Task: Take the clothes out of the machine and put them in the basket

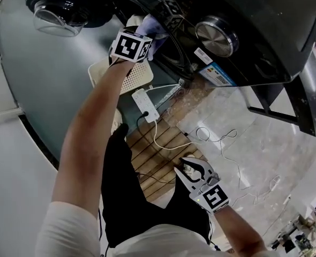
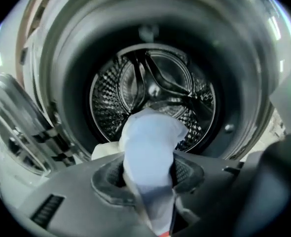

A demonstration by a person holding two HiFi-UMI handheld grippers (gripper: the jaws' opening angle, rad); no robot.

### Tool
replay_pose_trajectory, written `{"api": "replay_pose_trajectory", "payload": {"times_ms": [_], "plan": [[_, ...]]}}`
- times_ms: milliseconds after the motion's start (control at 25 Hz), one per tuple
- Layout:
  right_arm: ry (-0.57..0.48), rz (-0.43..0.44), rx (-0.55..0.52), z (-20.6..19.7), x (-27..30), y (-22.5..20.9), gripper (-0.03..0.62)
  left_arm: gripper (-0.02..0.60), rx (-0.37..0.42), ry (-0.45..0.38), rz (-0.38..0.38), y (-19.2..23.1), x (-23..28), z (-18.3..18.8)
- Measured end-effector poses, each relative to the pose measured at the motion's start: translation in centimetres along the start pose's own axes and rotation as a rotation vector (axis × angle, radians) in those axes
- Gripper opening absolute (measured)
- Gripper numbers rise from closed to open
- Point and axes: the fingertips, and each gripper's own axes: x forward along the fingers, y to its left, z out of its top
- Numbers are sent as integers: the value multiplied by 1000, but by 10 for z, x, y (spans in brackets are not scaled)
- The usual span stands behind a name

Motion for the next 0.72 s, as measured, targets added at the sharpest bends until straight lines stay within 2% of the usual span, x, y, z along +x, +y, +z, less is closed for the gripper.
{"api": "replay_pose_trajectory", "payload": {"times_ms": [360,720], "plan": [[-14,17,-52,5,-38,24,80,163,-105,-68,46,2,-85,13],[-22,53,-93,18,-72,39,80,163,-159,-147,92,4,-171,38]]}}
